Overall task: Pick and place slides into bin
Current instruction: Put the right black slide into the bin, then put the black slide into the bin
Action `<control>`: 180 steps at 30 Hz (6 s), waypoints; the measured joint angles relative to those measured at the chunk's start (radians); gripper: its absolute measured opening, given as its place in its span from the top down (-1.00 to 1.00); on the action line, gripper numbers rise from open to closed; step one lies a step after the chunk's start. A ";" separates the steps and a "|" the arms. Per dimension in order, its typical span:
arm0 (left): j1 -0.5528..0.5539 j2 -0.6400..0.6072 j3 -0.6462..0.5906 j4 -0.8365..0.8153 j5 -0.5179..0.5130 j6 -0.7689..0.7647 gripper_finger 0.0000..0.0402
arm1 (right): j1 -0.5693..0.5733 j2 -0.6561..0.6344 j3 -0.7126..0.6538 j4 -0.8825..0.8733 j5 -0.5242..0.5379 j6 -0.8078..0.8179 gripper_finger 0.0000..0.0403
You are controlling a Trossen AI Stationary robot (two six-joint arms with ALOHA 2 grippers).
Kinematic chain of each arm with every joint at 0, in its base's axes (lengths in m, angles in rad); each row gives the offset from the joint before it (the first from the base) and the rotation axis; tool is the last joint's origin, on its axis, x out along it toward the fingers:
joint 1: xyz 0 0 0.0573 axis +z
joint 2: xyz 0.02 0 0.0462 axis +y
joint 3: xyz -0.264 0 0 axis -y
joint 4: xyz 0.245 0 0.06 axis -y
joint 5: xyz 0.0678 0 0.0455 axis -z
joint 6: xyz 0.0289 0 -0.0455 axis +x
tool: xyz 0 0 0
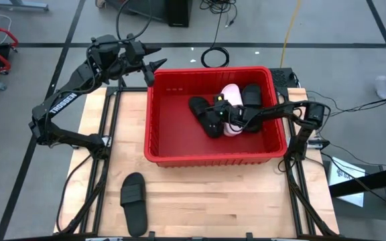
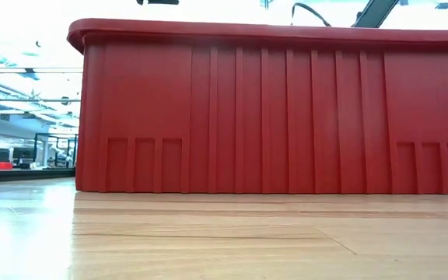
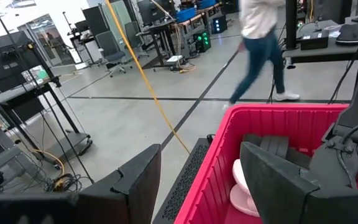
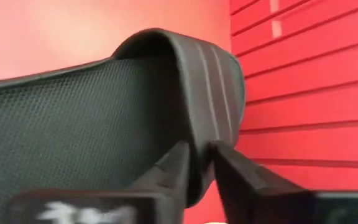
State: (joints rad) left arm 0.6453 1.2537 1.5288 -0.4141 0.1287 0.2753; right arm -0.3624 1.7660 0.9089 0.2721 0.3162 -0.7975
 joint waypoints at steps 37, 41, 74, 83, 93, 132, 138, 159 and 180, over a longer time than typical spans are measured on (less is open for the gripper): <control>0.000 0.000 0.000 0.016 0.000 -0.023 -0.12 | 0.128 0.000 0.130 -0.331 0.389 0.407 0.96; 0.000 0.000 0.000 0.016 0.000 -0.024 -0.12 | 0.128 0.000 0.130 -0.311 0.389 0.381 0.83; 0.000 -0.005 0.000 -0.008 0.000 -0.013 -0.12 | 0.182 -0.128 0.131 -0.307 0.389 0.367 0.06; -0.004 -0.086 0.001 -0.106 -0.050 0.060 -0.12 | 0.186 -0.286 0.130 -0.299 0.390 0.367 0.06; -0.108 -0.204 0.001 -0.205 -0.062 0.018 -0.12 | 0.268 -0.444 0.130 -0.277 0.388 0.463 0.08; -1.296 0.030 0.001 -0.507 -0.907 -0.354 -0.12 | 0.740 -0.477 0.129 -0.172 0.160 0.898 0.13; -1.436 0.117 0.000 -0.523 -1.008 -0.457 -0.12 | 0.770 -0.436 0.121 -0.157 0.123 0.921 0.14; -1.616 0.474 0.000 -0.676 -1.135 -0.840 -0.12 | 0.858 -0.381 0.022 0.143 0.045 0.967 0.15; -1.646 0.527 0.000 -0.713 -1.057 -0.919 -0.12 | 0.853 -0.381 0.022 0.165 0.048 0.916 0.18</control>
State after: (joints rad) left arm -1.0003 1.7810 1.5288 -1.1275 -0.9282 -0.6438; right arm 0.4908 1.3853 0.9310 0.4370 0.3645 0.1188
